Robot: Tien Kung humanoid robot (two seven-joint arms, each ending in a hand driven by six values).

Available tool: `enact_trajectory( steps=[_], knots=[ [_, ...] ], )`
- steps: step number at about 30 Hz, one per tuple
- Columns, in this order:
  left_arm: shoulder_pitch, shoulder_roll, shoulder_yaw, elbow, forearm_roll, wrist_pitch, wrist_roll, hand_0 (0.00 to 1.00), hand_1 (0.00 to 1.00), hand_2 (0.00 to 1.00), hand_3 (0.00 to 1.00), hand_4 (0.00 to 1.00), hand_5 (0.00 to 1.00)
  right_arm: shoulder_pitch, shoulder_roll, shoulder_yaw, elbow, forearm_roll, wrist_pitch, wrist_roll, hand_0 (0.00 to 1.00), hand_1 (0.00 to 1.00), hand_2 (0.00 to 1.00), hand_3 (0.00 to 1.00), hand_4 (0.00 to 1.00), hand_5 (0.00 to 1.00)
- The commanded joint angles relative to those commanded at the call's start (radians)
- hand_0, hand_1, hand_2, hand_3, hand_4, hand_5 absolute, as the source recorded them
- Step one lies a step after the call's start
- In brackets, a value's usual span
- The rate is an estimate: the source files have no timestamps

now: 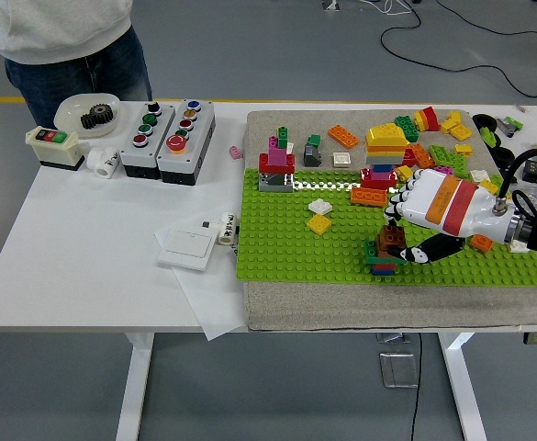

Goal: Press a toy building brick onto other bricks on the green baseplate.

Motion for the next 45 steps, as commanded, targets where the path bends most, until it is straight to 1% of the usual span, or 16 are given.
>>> enact_trajectory(
  steps=[1, 6, 7, 12, 13, 18, 19, 24, 25, 31, 42, 43, 45],
  knots=[
    [0.000, 0.000, -0.001, 0.000, 0.002, 0.000, 0.000, 0.461, 0.575, 0.728, 0.764, 0.790, 0.820, 0.000, 0.000, 0.001, -0.001, 0.000, 0.001, -0.001, 0.324, 0.367, 0.487, 0.481, 0.630, 0.563],
    [-0.001, 0.000, -0.003, 0.000, 0.006, -0.001, 0.002, 0.461, 0.575, 0.728, 0.764, 0.790, 0.820, 0.002, -0.001, 0.002, 0.001, -0.003, 0.007, -0.004, 0.324, 0.367, 0.487, 0.481, 0.630, 0.563],
    [-0.001, 0.001, -0.002, 0.000, 0.005, -0.001, 0.001, 0.462, 0.575, 0.728, 0.765, 0.790, 0.820, 0.003, -0.001, 0.003, 0.002, -0.004, 0.009, -0.005, 0.325, 0.377, 0.496, 0.490, 0.648, 0.563],
    [-0.003, 0.001, 0.000, 0.000, 0.003, -0.001, 0.000, 0.462, 0.575, 0.728, 0.765, 0.790, 0.820, 0.005, -0.003, 0.005, 0.005, -0.002, 0.013, -0.005, 0.325, 0.377, 0.496, 0.490, 0.648, 0.563],
    [-0.003, 0.001, 0.000, 0.000, 0.003, -0.001, 0.000, 0.461, 0.577, 0.728, 0.764, 0.790, 0.821, 0.005, -0.003, 0.005, 0.005, -0.002, 0.014, -0.005, 0.326, 0.387, 0.506, 0.495, 0.672, 0.554],
    [-0.005, 0.000, 0.002, 0.000, 0.000, -0.002, -0.001, 0.461, 0.577, 0.728, 0.764, 0.790, 0.821, 0.007, -0.004, 0.005, 0.007, -0.001, 0.019, -0.004, 0.326, 0.387, 0.506, 0.495, 0.672, 0.554],
    [-0.005, 0.000, 0.002, 0.000, -0.001, -0.002, -0.001, 0.461, 0.576, 0.727, 0.765, 0.790, 0.821, 0.008, -0.004, 0.005, 0.008, -0.001, 0.020, -0.004, 0.328, 0.397, 0.523, 0.507, 0.691, 0.547],
    [-0.007, 0.000, 0.001, 0.000, 0.001, -0.003, -0.001, 0.461, 0.576, 0.727, 0.765, 0.790, 0.821, 0.008, -0.004, 0.005, 0.009, 0.000, 0.025, -0.004, 0.328, 0.397, 0.523, 0.507, 0.691, 0.547],
    [-0.007, 0.000, 0.001, 0.000, 0.001, -0.003, -0.001, 0.461, 0.576, 0.727, 0.765, 0.790, 0.821, 0.008, -0.004, 0.004, 0.009, -0.001, 0.026, -0.004, 0.328, 0.412, 0.534, 0.518, 0.709, 0.553],
    [-0.007, 0.000, 0.001, 0.000, 0.002, -0.003, 0.000, 0.462, 0.578, 0.727, 0.766, 0.790, 0.822, 0.009, -0.003, 0.001, 0.008, -0.002, 0.031, -0.004, 0.328, 0.421, 0.535, 0.524, 0.721, 0.557],
    [-0.010, 0.001, 0.005, 0.000, 0.000, -0.004, -0.002, 0.461, 0.577, 0.727, 0.766, 0.790, 0.822, 0.009, -0.005, 0.004, 0.009, 0.001, 0.037, -0.004, 0.329, 0.422, 0.541, 0.527, 0.735, 0.559],
    [-0.010, 0.001, 0.005, 0.000, 0.000, -0.004, -0.002, 0.461, 0.575, 0.727, 0.766, 0.790, 0.821, 0.009, -0.005, 0.004, 0.009, 0.002, 0.037, -0.004, 0.331, 0.427, 0.549, 0.534, 0.756, 0.553],
    [-0.011, 0.001, 0.005, 0.001, 0.001, -0.004, -0.002, 0.461, 0.575, 0.727, 0.766, 0.790, 0.821, 0.009, -0.005, 0.005, 0.009, 0.003, 0.037, -0.003, 0.331, 0.427, 0.549, 0.534, 0.756, 0.553]
  ],
)
